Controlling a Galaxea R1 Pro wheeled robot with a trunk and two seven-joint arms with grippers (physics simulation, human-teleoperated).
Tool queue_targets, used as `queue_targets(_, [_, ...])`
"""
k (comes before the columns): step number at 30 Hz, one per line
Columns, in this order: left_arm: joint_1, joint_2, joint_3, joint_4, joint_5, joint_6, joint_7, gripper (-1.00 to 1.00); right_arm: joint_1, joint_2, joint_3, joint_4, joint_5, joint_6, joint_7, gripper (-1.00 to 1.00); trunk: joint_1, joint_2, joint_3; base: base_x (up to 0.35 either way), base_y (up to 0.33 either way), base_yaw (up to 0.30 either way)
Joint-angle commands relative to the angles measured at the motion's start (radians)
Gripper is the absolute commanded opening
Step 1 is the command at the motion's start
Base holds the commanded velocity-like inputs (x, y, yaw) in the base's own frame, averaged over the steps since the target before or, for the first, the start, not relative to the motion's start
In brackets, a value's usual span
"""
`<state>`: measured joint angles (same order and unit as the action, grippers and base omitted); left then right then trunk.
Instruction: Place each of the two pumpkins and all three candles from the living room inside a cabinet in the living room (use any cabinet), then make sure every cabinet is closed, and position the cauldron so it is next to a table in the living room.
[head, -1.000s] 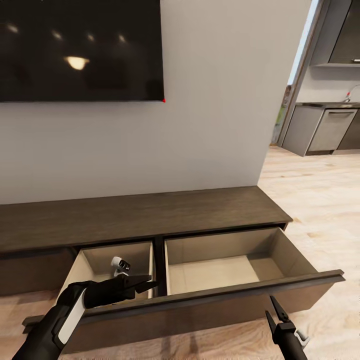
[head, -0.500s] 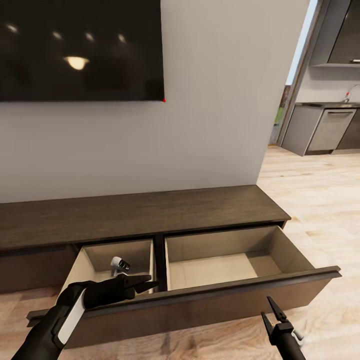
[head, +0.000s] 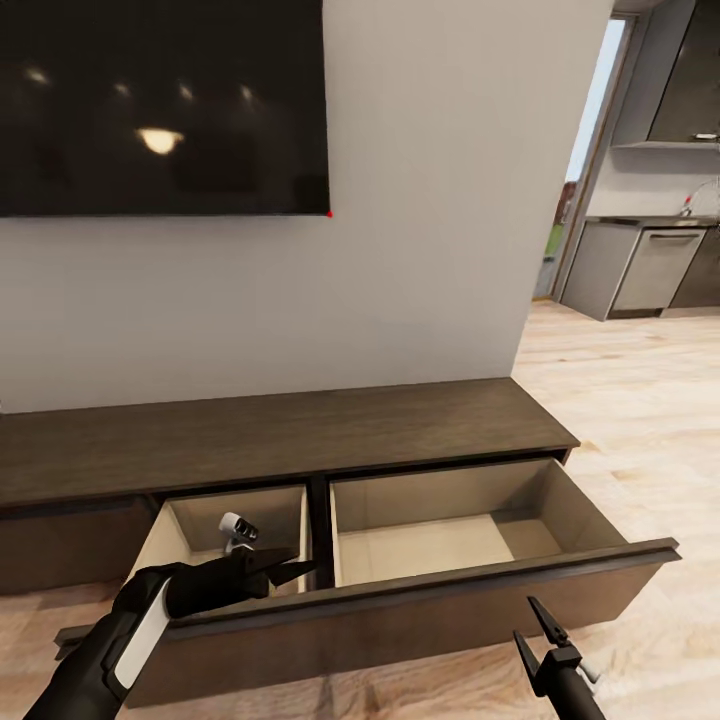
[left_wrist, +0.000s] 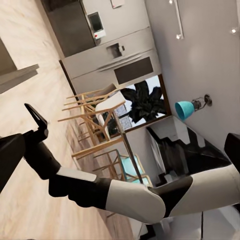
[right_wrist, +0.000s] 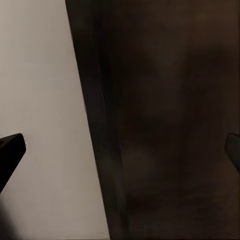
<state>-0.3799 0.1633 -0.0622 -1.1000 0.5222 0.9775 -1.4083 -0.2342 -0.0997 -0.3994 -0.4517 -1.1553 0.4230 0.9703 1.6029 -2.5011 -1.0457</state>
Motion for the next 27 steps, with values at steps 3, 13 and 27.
queue_targets(3, [-0.001, 0.001, -0.002, 0.0, 0.004, 0.01, 0.0, 1.0, -0.001, 0.0, -0.001, 0.001, -0.007, 0.058, -0.029, 1.0, -0.002, 0.0, 0.011, 0.0, 0.0, 0.0])
queue_targets(13, [-0.001, 0.001, -0.001, 0.0, 0.004, 0.011, 0.0, 1.0, 0.001, -0.06, 0.005, 0.029, 0.046, 0.179, -0.038, 1.0, -0.03, 0.05, 0.044, 0.0, 0.0, 0.0])
queue_targets(27, [-0.001, 0.001, -0.001, 0.0, 0.004, 0.011, 0.002, 1.0, 0.002, -0.121, 0.005, 0.055, 0.483, 0.291, -0.032, 1.0, -0.083, 0.148, 0.088, 0.0, 0.0, 0.0])
